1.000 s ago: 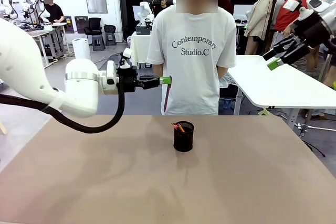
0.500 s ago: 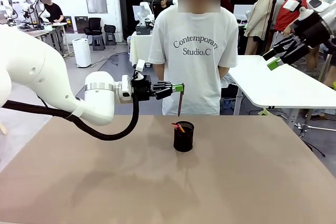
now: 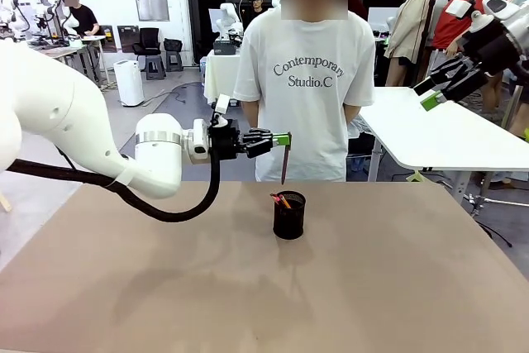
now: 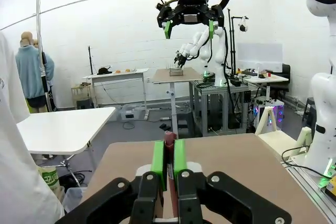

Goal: Place the pens into the pen holder.
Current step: Pick up a writing instrument from the table and place it into the Pen holder.

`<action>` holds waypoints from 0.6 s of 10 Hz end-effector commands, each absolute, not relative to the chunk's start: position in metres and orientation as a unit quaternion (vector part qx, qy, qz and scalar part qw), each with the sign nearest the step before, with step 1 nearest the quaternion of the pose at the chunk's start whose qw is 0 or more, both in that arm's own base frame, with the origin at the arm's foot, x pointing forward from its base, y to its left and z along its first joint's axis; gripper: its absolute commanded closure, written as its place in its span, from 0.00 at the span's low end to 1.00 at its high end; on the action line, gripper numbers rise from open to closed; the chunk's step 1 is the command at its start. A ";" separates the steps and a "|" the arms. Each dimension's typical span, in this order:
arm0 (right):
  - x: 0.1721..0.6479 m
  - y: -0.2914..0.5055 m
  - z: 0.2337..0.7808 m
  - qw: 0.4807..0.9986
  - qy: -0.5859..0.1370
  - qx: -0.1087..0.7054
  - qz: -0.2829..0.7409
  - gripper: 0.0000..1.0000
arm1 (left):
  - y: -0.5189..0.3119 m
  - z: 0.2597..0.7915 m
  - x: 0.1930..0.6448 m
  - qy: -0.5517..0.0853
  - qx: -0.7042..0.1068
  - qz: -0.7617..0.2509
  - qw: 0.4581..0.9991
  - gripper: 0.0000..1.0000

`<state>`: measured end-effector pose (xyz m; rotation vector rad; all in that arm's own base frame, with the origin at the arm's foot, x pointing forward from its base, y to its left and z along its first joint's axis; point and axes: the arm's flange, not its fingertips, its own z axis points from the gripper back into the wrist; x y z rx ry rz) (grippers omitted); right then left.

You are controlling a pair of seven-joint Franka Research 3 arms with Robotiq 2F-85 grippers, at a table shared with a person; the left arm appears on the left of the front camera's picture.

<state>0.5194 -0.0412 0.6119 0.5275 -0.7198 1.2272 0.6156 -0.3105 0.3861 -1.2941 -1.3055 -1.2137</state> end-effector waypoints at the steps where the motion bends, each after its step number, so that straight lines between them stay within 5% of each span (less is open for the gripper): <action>1: 0.519 -0.041 0.613 0.727 -0.326 0.239 0.554 0.00 | -0.313 0.378 0.623 -0.536 -0.521 -0.497 0.441 1.00; 6: 0.519 -0.041 0.613 0.727 -0.326 0.239 0.554 0.00 | -0.331 0.344 0.646 -0.510 -0.553 -0.509 0.419 1.00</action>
